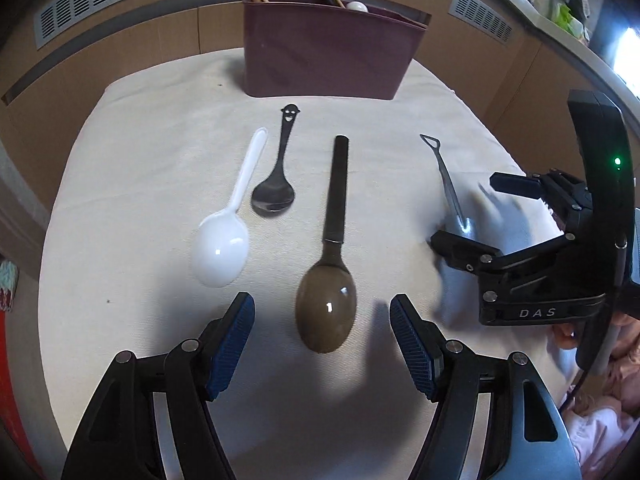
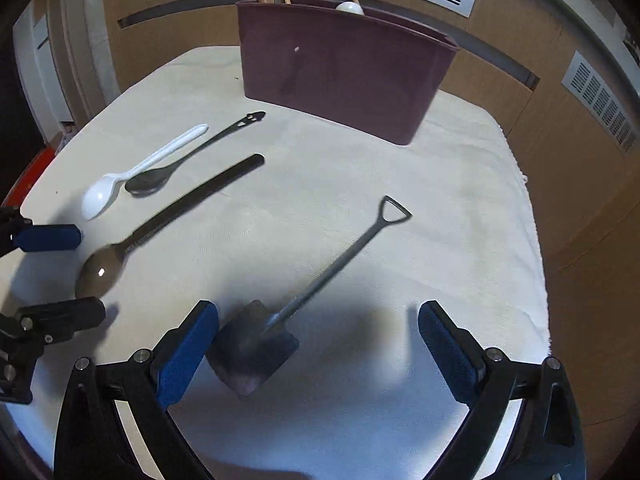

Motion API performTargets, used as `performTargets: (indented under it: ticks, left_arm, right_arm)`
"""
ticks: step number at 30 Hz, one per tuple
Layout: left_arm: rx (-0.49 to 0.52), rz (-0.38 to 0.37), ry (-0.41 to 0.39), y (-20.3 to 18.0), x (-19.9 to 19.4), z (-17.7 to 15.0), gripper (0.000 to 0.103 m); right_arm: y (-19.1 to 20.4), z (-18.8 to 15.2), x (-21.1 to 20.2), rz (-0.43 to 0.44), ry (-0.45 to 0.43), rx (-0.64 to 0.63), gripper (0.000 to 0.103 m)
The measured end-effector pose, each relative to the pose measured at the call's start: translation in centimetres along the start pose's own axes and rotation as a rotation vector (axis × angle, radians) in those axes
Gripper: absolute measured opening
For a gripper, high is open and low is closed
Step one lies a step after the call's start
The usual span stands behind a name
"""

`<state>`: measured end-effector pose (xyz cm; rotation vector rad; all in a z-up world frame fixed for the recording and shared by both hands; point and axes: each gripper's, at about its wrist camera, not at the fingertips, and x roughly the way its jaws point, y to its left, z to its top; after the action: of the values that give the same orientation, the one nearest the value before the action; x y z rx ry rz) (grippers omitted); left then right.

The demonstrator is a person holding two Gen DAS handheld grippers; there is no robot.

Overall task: Organize utensils
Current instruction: 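Withdraw both open tools back over the remaining utensils, then grasp the dark metal spoon handle with the left tool while the right tool grasps the shovel spoon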

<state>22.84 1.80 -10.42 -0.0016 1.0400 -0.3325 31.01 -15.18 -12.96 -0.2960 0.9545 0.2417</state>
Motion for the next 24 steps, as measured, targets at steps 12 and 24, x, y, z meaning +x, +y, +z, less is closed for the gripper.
performTargets:
  ticks: [12, 24]
  left_arm:
    - [-0.010, -0.157, 0.030, -2.9, 1.4, 1.7, 0.071]
    - [-0.057, 0.092, -0.106, 2.4, -1.8, 3.4, 0.071]
  right_arm:
    - [-4.6, -3.1, -0.7, 0.066, 0.043, 0.115, 0.100]
    - [-4.6, -2.5, -0.2, 0.068, 0.099, 0.126, 0.103]
